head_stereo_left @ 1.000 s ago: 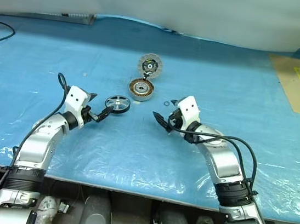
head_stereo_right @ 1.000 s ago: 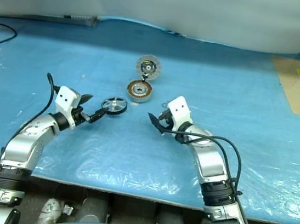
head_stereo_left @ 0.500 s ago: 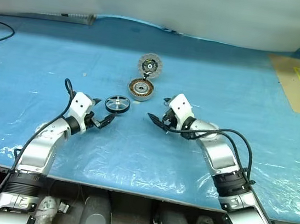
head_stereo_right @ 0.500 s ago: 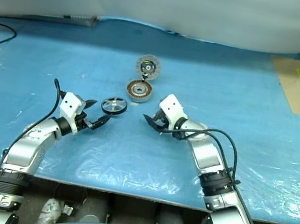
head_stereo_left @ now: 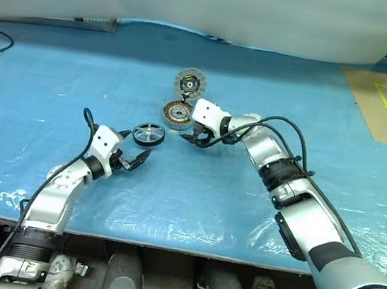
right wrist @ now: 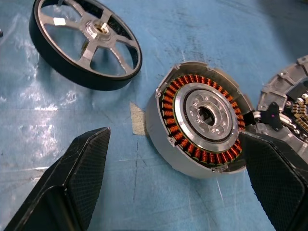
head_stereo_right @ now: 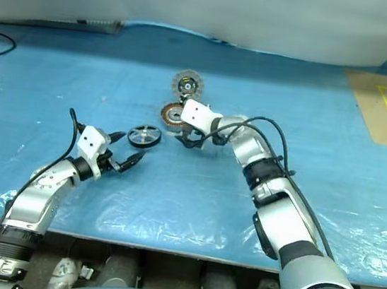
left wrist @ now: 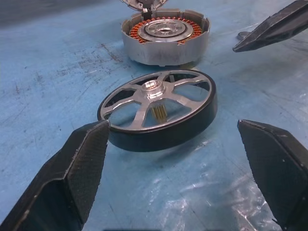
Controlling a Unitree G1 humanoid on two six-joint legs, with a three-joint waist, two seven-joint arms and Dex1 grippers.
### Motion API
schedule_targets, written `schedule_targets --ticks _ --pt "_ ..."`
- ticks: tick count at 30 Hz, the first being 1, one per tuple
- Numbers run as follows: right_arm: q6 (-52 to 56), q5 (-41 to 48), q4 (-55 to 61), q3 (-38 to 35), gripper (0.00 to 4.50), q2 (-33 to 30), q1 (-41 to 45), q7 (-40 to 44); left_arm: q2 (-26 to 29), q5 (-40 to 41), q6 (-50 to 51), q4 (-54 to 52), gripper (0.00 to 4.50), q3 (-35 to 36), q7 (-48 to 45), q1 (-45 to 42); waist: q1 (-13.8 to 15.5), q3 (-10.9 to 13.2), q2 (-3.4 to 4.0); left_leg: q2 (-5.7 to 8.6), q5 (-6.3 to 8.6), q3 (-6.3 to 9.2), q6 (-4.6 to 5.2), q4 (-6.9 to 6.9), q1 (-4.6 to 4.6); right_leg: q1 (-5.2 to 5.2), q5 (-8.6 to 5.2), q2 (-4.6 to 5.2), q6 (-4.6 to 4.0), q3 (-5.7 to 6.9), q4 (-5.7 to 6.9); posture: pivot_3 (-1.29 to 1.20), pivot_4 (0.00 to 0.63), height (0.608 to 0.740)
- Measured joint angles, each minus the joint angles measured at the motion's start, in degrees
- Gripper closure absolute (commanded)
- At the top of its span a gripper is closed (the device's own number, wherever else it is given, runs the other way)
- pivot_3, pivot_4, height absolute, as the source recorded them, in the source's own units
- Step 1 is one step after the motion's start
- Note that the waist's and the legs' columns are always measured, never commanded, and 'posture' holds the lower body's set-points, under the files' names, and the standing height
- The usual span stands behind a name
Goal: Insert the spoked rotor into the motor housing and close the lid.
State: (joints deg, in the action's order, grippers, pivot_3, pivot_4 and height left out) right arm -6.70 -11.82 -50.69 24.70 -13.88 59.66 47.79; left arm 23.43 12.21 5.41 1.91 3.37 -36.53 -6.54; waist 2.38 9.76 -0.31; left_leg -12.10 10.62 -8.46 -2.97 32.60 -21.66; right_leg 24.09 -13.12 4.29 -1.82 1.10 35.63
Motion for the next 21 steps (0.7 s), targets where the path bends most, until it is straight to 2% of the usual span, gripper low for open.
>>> schedule_targets --ticks 8,19,21 --pt "-9.3 -4.8 -16.2 0.9 0.01 4.4 7.7 -0.2 -1.0 0.0 -2.9 1.1 0.00 0.0 0.1 1.2 0.0 0.0 0.02 -0.29 0.04 -0.01 0.08 0.40 -0.26 0.19 -0.04 -0.08 -0.21 0.13 0.25 0.00 0.150 0.740" --pt "-9.9 -7.6 -23.6 0.0 0.01 8.6 11.9 -4.3 -1.6 0.0 -2.6 -0.1 0.00 -0.4 1.4 2.4 0.0 0.0 0.04 -0.35 0.15 -0.03 0.25 0.42 -0.27 0.19 -0.03 -0.10 -0.23 0.15 0.26 0.00 0.150 0.740" --pt "-8.9 -7.8 -24.2 -0.6 0.37 8.7 12.5 -4.9 -1.7 0.0 -2.2 -0.7 0.00 -0.4 1.9 2.4 0.0 0.0 0.04 -0.35 0.15 -0.03 0.24 0.42 -0.27 0.19 -0.03 -0.10 -0.23 0.15 0.26 0.00 0.150 0.740"
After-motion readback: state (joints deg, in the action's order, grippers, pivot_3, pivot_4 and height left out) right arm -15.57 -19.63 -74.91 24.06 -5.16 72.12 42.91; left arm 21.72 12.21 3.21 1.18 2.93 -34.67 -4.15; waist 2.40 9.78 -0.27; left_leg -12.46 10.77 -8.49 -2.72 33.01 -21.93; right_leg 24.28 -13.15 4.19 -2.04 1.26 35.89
